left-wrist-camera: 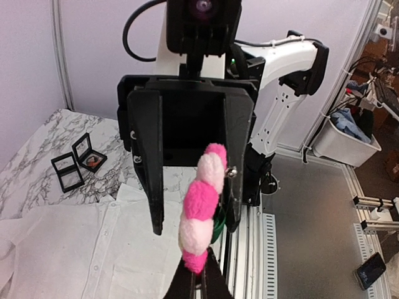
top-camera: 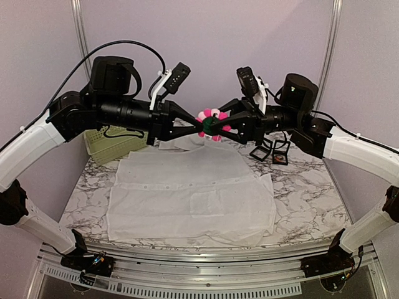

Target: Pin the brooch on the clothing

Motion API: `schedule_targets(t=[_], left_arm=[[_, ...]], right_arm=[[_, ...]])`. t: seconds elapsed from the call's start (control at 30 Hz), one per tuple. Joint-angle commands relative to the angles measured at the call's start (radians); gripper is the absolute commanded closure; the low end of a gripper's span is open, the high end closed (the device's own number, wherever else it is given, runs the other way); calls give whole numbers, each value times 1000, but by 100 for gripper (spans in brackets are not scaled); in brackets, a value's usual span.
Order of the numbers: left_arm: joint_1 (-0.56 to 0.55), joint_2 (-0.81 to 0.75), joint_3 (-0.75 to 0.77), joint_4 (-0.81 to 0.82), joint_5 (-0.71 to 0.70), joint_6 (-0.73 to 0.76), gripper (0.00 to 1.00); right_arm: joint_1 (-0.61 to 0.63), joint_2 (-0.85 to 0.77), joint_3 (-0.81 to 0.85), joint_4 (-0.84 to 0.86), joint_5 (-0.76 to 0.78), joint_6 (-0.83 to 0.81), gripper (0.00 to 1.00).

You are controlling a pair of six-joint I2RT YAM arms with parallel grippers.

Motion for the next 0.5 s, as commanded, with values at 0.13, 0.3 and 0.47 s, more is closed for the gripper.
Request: schedule_targets(t=[0.13, 0.3, 0.47], left_arm=[[-31, 16, 27, -37, -18, 40, 100], [-40, 14, 34, -52, -32, 61, 100], [-47, 11, 35, -61, -47, 85, 100]], right_arm=[[8, 21, 29, 3, 32, 7, 68], [9, 22, 35, -16, 77, 14, 69], [9, 26, 40, -35, 108, 21, 72]])
